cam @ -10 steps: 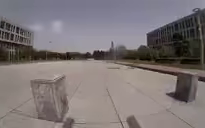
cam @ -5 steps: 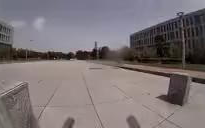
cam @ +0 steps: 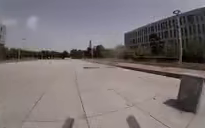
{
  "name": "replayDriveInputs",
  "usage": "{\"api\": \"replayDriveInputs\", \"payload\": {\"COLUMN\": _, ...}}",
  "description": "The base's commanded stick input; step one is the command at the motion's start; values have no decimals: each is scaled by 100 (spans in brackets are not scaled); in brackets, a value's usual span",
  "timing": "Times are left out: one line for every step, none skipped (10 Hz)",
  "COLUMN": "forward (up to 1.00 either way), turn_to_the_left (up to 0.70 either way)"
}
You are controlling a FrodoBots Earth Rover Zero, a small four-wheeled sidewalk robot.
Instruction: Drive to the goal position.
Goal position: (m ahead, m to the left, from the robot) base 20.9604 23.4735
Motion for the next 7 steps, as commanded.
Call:
{"api": "replayDriveInputs", "payload": {"forward": 70, "turn_to_the_left": 29}}
{"api": "replayDriveInputs", "payload": {"forward": 70, "turn_to_the_left": 35}}
{"api": "replayDriveInputs", "payload": {"forward": 70, "turn_to_the_left": 35}}
{"api": "replayDriveInputs", "payload": {"forward": 70, "turn_to_the_left": 35}}
{"api": "replayDriveInputs", "payload": {"forward": 70, "turn_to_the_left": 32}}
{"api": "replayDriveInputs", "payload": {"forward": 70, "turn_to_the_left": 0}}
{"api": "replayDriveInputs", "payload": {"forward": 70, "turn_to_the_left": 0}}
